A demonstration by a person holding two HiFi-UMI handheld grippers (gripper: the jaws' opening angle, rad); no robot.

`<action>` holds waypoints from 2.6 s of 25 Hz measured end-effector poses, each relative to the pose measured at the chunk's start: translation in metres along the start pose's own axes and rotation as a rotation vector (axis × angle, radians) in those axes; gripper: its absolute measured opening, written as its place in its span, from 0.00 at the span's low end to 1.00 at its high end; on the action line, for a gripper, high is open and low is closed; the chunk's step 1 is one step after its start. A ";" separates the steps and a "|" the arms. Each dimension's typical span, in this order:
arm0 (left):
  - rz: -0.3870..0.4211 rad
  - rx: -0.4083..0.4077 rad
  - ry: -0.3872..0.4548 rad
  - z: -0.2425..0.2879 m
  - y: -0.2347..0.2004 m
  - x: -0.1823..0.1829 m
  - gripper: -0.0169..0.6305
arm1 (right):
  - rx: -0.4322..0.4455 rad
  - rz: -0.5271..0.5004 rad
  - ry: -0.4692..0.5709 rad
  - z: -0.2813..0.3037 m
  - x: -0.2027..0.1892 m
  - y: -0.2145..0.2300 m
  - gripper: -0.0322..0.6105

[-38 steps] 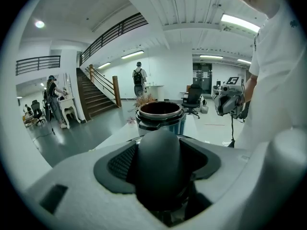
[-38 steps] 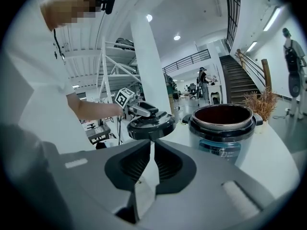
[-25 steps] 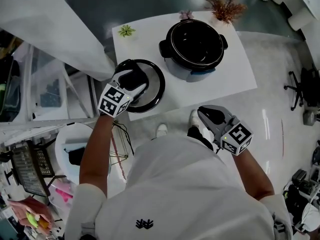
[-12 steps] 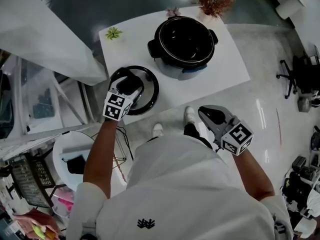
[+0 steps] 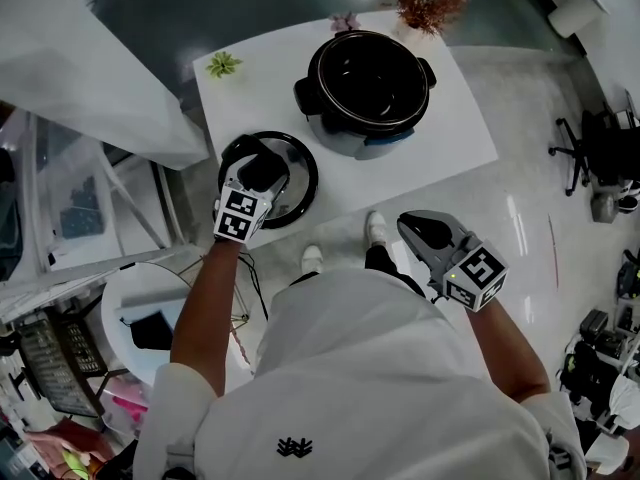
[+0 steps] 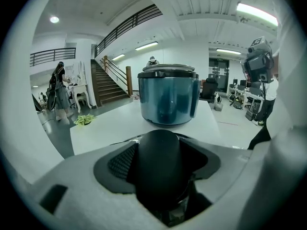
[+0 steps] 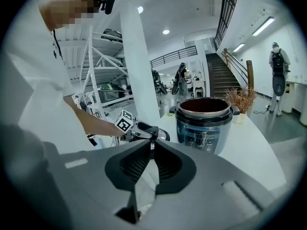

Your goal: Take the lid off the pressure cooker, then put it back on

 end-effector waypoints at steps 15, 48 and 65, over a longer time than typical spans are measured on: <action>-0.021 0.017 0.012 0.003 0.002 -0.006 0.50 | 0.024 -0.002 -0.001 0.005 0.001 -0.001 0.11; -0.079 0.040 0.036 -0.034 0.004 -0.026 0.53 | 0.061 -0.017 0.004 0.027 0.007 -0.011 0.11; -0.019 -0.001 0.026 0.002 0.004 -0.006 0.48 | 0.000 0.011 -0.009 0.019 0.002 -0.001 0.11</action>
Point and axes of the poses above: the fingertips, and each gripper's own axes: z forward along the fingers, y to its right, x out of its top, the point moved 5 cm from there along -z, backward along the fingers, and after that the axes turned 10 degrees about -y, right-handed, at the moved point
